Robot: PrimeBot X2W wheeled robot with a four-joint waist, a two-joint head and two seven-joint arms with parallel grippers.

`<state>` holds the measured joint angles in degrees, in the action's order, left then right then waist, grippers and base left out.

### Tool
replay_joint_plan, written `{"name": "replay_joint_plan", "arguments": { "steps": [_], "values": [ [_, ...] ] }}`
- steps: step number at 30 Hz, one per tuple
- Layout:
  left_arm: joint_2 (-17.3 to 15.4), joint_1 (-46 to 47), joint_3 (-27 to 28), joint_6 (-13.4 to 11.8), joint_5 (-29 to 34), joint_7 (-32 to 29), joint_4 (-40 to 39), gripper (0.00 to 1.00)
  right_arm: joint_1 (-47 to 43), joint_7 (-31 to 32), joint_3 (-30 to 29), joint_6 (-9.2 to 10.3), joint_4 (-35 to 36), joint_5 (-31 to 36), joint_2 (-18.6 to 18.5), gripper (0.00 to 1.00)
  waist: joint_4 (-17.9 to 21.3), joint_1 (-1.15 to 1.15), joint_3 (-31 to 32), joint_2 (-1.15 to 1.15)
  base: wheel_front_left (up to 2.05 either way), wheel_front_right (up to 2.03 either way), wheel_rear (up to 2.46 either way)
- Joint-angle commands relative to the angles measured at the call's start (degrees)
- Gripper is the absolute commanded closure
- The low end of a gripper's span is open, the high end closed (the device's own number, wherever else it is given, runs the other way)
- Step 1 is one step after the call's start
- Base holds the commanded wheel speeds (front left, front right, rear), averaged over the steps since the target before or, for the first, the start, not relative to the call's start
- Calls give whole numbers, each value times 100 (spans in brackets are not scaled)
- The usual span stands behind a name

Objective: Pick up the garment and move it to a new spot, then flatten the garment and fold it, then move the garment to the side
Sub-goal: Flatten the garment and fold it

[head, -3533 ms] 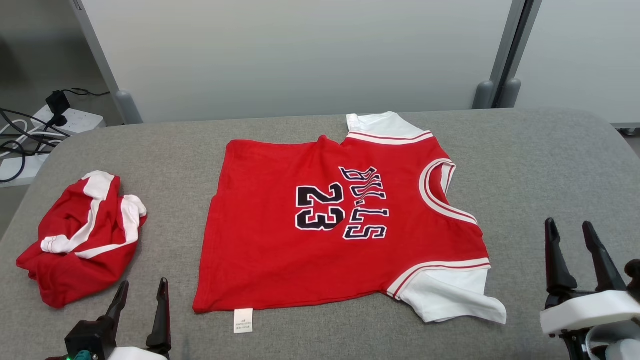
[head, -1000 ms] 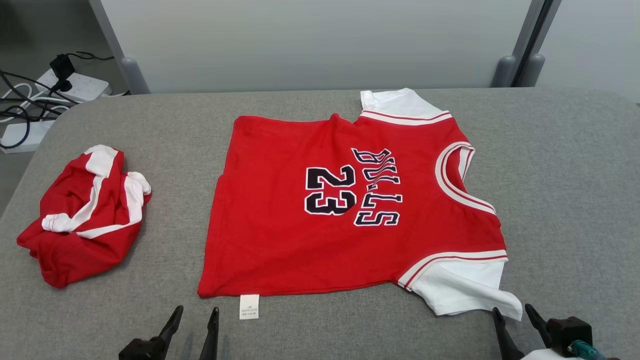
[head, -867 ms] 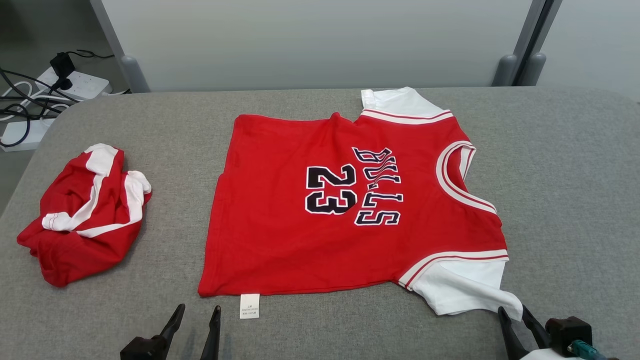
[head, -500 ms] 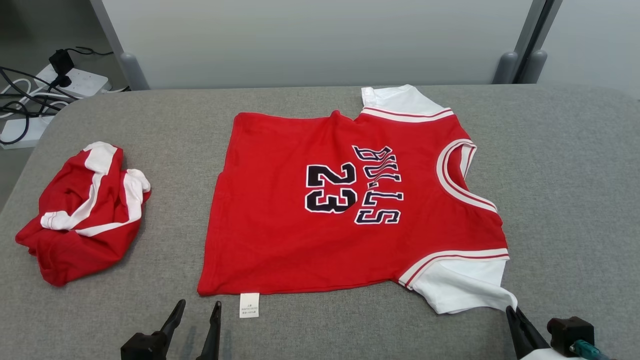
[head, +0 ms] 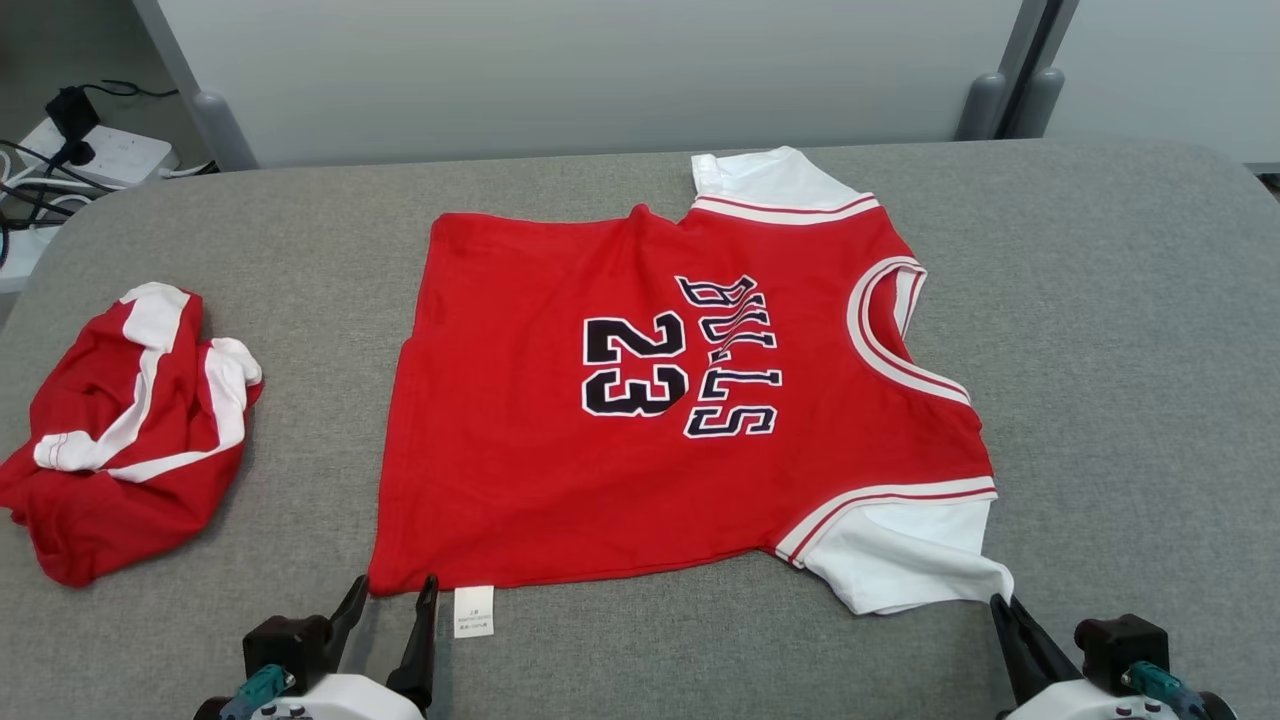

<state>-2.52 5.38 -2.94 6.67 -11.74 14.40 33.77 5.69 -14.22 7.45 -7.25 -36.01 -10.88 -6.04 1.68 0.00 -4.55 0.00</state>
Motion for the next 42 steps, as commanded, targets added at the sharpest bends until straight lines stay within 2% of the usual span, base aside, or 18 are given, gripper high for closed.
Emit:
{"name": "replay_joint_plan", "arguments": {
  "steps": [1, 9, 23, 24, 25, 26, 27, 37, 42],
  "values": [
    [-36, 336, 191, 52, -98, 60, 16, 0, 189, -78, 173, -24, 147, -54, -81, 100, 47, 0, -15, 0, 0, 0, 0],
    [-38, 562, 429, 67, -242, 60, 569, 0, 280, -78, 371, -24, 326, -161, -109, 100, 205, 0, -72, 0, 0, 0, 0],
    [-36, 682, 794, -2, -197, 60, 857, 0, 342, -78, 526, -24, 553, -277, -165, 100, 324, 0, -156, 0, 0, 0, 0],
    [-36, 689, 790, 9, -233, 60, 891, 11, 344, -78, 531, -24, 564, -278, -159, 100, 331, 0, -157, 0, 0, 0, 0],
    [-36, 701, 767, 20, -229, 60, 922, 65, 344, -78, 531, -24, 572, -280, -157, 100, 334, 0, -158, 0, 0, 0, 0],
    [-36, 701, 767, 20, -229, 60, 922, 65, 344, -78, 531, -24, 572, -280, -157, 100, 334, 0, -158, 0, 0, 0, 0],
    [-36, 717, 766, 29, -262, 60, 934, 100, 346, -78, 524, -24, 595, -288, -159, 100, 336, 0, -161, 0, 0, 0, 0],
    [-36, 829, 651, 72, -369, 60, 1141, 100, 391, -78, 482, -24, 650, -371, -159, 100, 306, 0, -167, 0, 0, 0, 0],
    [-39, 670, 654, 78, -362, 60, 991, 100, 328, -78, 509, -24, 654, -427, -172, 100, 282, 0, 76, 0, 0, 0, 0]
  ]
}}
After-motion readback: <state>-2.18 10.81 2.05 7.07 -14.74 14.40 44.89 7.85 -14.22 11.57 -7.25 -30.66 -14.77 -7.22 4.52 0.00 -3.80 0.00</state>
